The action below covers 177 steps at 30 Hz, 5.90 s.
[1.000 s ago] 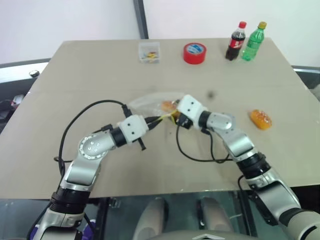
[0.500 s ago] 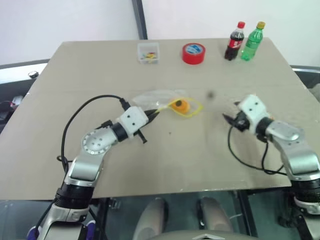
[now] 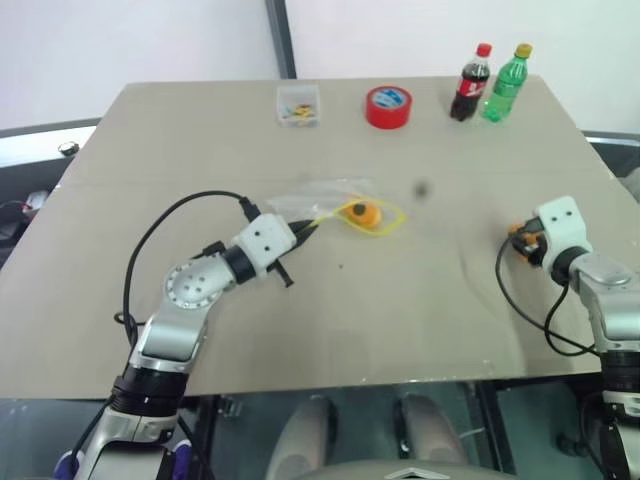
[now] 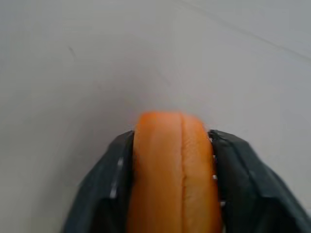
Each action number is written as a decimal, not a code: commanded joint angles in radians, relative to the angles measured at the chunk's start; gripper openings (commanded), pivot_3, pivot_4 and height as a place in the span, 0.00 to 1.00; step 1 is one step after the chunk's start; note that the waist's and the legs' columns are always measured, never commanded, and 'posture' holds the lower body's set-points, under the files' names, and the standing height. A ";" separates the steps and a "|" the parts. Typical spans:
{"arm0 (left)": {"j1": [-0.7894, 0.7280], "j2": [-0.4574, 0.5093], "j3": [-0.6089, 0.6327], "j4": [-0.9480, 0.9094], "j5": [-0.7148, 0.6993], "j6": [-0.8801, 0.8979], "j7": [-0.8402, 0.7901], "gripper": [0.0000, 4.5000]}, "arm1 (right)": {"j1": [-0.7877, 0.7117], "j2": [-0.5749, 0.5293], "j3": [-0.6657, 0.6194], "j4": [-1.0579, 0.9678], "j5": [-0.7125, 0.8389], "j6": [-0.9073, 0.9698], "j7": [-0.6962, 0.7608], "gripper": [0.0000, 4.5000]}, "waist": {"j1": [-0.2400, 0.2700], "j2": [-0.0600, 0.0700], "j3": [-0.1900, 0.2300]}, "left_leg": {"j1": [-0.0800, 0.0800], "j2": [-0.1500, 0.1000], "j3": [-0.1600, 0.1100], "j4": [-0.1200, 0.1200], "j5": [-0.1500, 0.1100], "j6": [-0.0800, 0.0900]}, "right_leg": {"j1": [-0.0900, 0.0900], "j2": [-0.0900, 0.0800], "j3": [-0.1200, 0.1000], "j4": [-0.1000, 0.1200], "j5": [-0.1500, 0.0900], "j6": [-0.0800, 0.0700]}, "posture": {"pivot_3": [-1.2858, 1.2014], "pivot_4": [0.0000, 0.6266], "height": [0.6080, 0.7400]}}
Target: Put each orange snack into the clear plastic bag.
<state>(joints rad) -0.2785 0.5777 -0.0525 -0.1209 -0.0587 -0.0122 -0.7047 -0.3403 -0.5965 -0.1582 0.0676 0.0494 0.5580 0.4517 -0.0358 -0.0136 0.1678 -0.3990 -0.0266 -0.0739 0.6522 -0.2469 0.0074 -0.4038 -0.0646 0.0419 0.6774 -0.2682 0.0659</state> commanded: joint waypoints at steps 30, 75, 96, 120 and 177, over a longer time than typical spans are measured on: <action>0.103 0.040 0.002 -0.136 -0.039 -0.037 -0.080 0.00 | -0.354 0.421 0.485 0.007 0.017 -0.172 0.131 0.18 | -0.008 0.000 0.000 | 0.000 0.001 -0.001 0.000 0.000 0.000 | -0.001 0.001 -0.001 0.000 0.000 0.000 | 0.52 0.24 1.00; 0.060 0.005 0.117 -0.151 -0.178 0.177 -0.017 0.00 | -0.417 0.322 0.468 0.437 -0.271 -0.744 0.012 0.61 | -0.002 -0.001 0.001 | 0.000 0.001 0.000 0.000 0.000 -0.001 | -0.002 0.001 0.000 0.000 0.000 -0.001 | 0.52 0.24 1.00; -0.031 -0.027 0.154 -0.129 -0.299 0.212 -0.019 0.00 | -0.407 0.184 0.366 0.355 -0.286 -0.735 -0.009 0.01 | -0.001 -0.001 0.002 | -0.001 0.000 -0.001 0.000 0.000 -0.001 | -0.002 0.000 0.000 0.000 0.000 -0.001 | 0.52 0.24 1.00; -0.332 -0.066 0.101 0.161 -0.261 0.101 -0.123 0.00 | -0.119 0.038 0.258 -0.244 -0.139 -0.290 0.175 0.53 | -0.006 -0.002 0.003 | -0.002 0.000 0.001 0.001 0.000 0.000 | -0.002 0.000 0.001 -0.001 0.000 0.000 | 0.52 0.24 1.00; -0.405 -0.001 0.052 0.389 -0.066 -0.312 -0.143 0.00 | -0.385 -0.045 0.198 0.015 -0.197 -0.552 0.100 0.01 | -0.008 -0.003 0.003 | -0.006 -0.003 0.001 0.000 0.002 -0.004 | -0.005 0.000 0.000 -0.004 0.000 0.000 | 0.52 0.24 1.00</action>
<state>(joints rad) -0.7334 0.5539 -0.0235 0.2977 -0.1196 -0.2845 -0.8357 -0.8139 -0.5927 0.1393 0.2175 -0.1594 -0.0697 0.5749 -0.0442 -0.0167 0.1710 -0.4103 -0.0294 -0.0730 0.6531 -0.2446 0.0035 -0.4147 -0.0650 0.0425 0.6745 -0.2679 0.0657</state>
